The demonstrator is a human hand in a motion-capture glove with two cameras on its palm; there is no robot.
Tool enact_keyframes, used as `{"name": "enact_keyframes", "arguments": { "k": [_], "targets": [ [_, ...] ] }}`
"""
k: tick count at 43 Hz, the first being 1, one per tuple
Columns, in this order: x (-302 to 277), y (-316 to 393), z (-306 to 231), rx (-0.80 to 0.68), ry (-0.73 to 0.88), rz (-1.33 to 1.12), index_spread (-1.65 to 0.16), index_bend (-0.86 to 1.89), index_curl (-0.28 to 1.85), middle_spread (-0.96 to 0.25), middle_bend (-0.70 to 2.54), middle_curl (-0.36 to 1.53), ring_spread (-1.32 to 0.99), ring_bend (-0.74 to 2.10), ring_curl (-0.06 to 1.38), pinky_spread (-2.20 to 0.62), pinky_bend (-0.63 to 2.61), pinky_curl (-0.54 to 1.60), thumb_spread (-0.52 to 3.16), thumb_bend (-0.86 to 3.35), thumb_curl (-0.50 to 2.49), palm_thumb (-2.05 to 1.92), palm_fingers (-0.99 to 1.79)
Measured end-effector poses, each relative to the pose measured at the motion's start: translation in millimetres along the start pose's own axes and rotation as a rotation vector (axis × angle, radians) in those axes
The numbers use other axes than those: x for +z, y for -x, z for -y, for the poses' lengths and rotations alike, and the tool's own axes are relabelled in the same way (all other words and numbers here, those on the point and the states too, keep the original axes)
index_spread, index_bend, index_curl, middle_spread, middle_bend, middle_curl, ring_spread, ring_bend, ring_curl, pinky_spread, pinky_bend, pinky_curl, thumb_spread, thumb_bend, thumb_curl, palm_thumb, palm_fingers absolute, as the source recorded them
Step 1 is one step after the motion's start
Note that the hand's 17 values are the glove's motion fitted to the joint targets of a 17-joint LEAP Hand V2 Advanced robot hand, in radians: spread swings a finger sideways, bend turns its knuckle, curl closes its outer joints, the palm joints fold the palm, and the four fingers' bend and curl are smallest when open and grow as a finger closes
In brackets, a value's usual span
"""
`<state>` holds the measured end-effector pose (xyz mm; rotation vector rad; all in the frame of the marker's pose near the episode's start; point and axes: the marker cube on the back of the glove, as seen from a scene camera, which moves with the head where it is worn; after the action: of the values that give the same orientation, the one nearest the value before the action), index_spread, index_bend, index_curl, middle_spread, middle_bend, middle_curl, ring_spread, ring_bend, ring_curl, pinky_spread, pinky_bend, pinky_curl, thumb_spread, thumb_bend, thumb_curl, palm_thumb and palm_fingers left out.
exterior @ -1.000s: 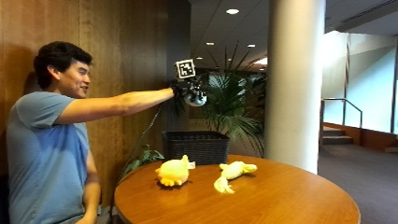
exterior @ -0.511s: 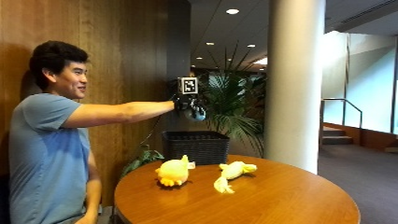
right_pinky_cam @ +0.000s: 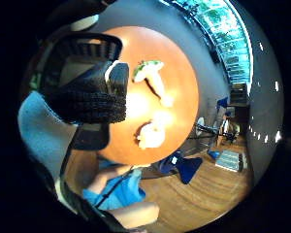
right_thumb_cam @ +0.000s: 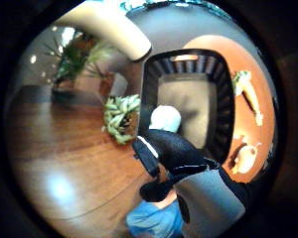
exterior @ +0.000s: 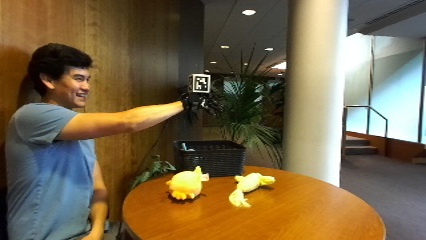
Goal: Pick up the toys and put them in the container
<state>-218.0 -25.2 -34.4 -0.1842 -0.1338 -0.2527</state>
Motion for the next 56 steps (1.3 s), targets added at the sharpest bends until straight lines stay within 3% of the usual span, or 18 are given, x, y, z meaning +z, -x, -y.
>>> {"name": "enact_keyframes", "arguments": {
  "k": [12, 17, 24, 37, 42, 51, 56],
  "targets": [
    [-7, -39, -34, 0.158, -0.002, -0.120, -0.26, 0.07, 0.14, 0.09, 0.16, 0.44, 0.06, 0.64, 0.44, 0.03, 1.57, 0.41, 1.10, -0.05, 0.38, -0.04, -0.20],
    [-4, -78, -55, 0.283, 0.006, 0.017, -0.26, 0.07, 0.14, 0.10, 0.16, 0.43, 0.08, 0.64, 0.43, 0.03, 1.56, 0.39, 1.11, -0.04, 0.36, -0.04, -0.19],
    [23, -131, -91, 0.226, 0.038, -0.029, -0.26, 0.07, 0.13, 0.10, 0.15, 0.40, 0.09, 0.61, 0.41, 0.04, 1.54, 0.38, 1.11, -0.03, 0.33, -0.02, -0.21],
    [111, -179, -130, 0.187, 0.067, -0.143, -0.27, 0.09, 0.13, 0.07, 0.16, 0.37, 0.10, 0.60, 0.39, 0.04, 1.50, 0.36, 1.12, -0.03, 0.31, -0.01, -0.17],
    [148, -174, -130, 0.317, 0.084, -0.053, -0.27, 0.08, 0.13, 0.07, 0.15, 0.36, 0.10, 0.57, 0.38, 0.04, 1.52, 0.36, 1.12, -0.03, 0.31, -0.01, -0.20],
    [213, -187, -142, 0.288, 0.193, -0.169, -0.27, 0.11, 0.14, 0.07, 0.13, 0.32, 0.11, 0.53, 0.36, 0.05, 1.52, 0.36, 1.10, -0.03, 0.30, -0.02, -0.19],
    [235, -190, -141, 0.374, 0.195, -0.133, -0.28, 0.14, 0.16, 0.07, 0.13, 0.30, 0.10, 0.56, 0.37, 0.04, 1.49, 0.35, 1.09, -0.03, 0.29, -0.02, -0.12]
  ]
}}
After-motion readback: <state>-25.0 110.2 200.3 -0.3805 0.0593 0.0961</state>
